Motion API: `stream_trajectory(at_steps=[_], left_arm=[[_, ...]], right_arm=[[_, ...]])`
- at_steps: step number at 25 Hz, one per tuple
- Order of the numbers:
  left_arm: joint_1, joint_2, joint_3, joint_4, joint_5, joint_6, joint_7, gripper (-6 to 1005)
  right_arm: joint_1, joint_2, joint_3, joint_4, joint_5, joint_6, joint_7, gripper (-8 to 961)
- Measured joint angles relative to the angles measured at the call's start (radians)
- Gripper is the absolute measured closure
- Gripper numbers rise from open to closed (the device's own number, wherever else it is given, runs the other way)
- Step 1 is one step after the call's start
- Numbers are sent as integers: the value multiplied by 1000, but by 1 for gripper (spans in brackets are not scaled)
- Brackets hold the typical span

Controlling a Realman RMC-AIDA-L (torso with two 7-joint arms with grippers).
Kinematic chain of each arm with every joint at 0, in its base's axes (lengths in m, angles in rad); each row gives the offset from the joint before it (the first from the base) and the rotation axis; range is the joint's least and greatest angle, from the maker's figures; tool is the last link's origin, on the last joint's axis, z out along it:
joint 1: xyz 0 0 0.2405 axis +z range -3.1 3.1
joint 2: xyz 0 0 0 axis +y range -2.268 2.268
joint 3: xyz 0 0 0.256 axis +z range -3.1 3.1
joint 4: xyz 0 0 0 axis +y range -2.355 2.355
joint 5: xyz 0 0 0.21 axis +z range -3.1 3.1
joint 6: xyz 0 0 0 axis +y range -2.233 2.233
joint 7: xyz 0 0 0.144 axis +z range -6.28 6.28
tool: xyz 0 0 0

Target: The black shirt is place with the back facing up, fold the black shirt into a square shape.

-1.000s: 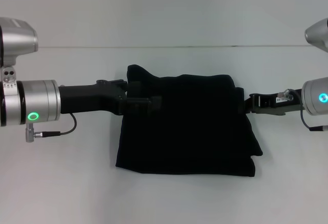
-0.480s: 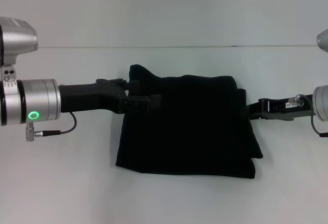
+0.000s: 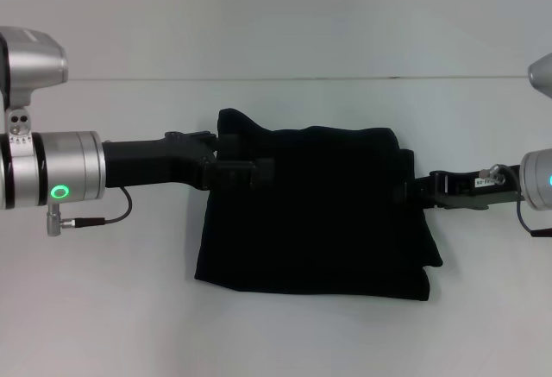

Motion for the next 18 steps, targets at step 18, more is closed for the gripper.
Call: stream_trajectory(at_steps=[18], left_arm=[[0,1,0,0,6,-11,1,79]], right_arm=[[4,25,-15,5,-7,39,10,390]])
